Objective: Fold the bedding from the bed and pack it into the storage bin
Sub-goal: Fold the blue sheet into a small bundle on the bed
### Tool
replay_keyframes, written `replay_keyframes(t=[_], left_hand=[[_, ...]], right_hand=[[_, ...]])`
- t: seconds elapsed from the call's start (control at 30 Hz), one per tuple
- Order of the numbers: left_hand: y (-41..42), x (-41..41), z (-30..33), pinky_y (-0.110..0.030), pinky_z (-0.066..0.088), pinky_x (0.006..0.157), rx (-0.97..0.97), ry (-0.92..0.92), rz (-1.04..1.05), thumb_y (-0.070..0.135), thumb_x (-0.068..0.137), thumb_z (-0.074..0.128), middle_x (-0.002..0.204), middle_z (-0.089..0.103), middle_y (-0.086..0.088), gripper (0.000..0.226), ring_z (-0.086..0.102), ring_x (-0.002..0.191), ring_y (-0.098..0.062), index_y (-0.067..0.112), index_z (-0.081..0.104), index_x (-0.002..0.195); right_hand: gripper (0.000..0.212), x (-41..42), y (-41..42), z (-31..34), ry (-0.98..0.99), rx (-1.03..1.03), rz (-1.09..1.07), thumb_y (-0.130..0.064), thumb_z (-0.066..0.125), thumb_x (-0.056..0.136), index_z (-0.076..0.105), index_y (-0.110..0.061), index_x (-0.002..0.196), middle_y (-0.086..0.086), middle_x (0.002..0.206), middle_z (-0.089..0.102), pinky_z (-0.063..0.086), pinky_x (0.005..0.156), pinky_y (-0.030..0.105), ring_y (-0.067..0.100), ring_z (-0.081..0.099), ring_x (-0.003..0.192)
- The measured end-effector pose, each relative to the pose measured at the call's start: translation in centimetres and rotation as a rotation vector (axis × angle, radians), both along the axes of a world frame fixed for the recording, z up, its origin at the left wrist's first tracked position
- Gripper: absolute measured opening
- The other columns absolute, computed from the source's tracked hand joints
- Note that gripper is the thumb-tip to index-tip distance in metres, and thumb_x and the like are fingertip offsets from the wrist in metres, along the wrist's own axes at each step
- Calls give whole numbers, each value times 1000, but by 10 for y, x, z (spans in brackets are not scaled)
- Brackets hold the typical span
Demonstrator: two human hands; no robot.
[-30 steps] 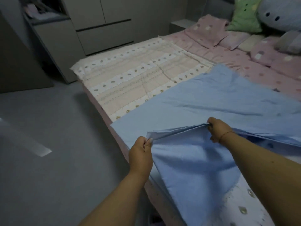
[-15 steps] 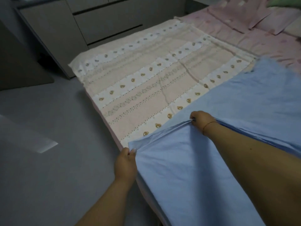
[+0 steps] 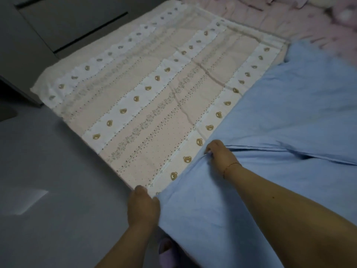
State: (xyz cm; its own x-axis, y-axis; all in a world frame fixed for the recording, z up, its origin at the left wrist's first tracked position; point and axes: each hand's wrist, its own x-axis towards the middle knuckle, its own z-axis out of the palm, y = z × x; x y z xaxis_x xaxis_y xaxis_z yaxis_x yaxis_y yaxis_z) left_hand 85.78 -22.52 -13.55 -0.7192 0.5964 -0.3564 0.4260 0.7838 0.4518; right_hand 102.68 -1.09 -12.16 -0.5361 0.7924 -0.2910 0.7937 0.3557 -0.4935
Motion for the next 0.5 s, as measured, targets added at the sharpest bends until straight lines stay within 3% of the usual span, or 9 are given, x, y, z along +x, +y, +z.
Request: replay_keyframes(t=[0.1,0.23,0.33,0.43,0.5], left_hand=[[41,2,18,-34,41,81,121,165,-246,10,83,57,110,55,-11,30,48,104,-27,7,56,113],[96,29,17,-37,43,84,196,100,-717,13,84,44,109,59,-11,29,51,104,-31,8,61,107],[119,57,8,-35,39,91,194,-5,-1025,14,88,42,120,56,-9,32,49,114,-31,7,59,115],[132,80,-2,-26,14,113,35,-15,-1267,21,98,42,155,26,-9,51,22,144,-23,8,32,146],[141,86,-7,-22,2,115,-85,45,-1356,29,100,39,161,6,-7,61,6,148,-18,13,12,153]], right_hand=[[32,3,-12,8,114,59,-153,7,43,84,50,-11,110,-2,115,37,32,75,16,12,46,88],[29,20,-20,3,80,-8,-215,7,45,81,53,-11,103,1,105,43,33,72,15,18,49,92],[30,43,-24,-5,-6,-63,-282,-3,51,85,58,-13,113,8,118,55,40,93,27,25,51,111],[42,73,-32,-13,-99,-95,-240,-16,51,93,50,-11,134,10,139,47,30,108,27,25,42,129],[49,95,-37,-18,-156,-106,-243,-25,49,96,40,-14,143,5,151,34,23,114,28,22,31,138]])
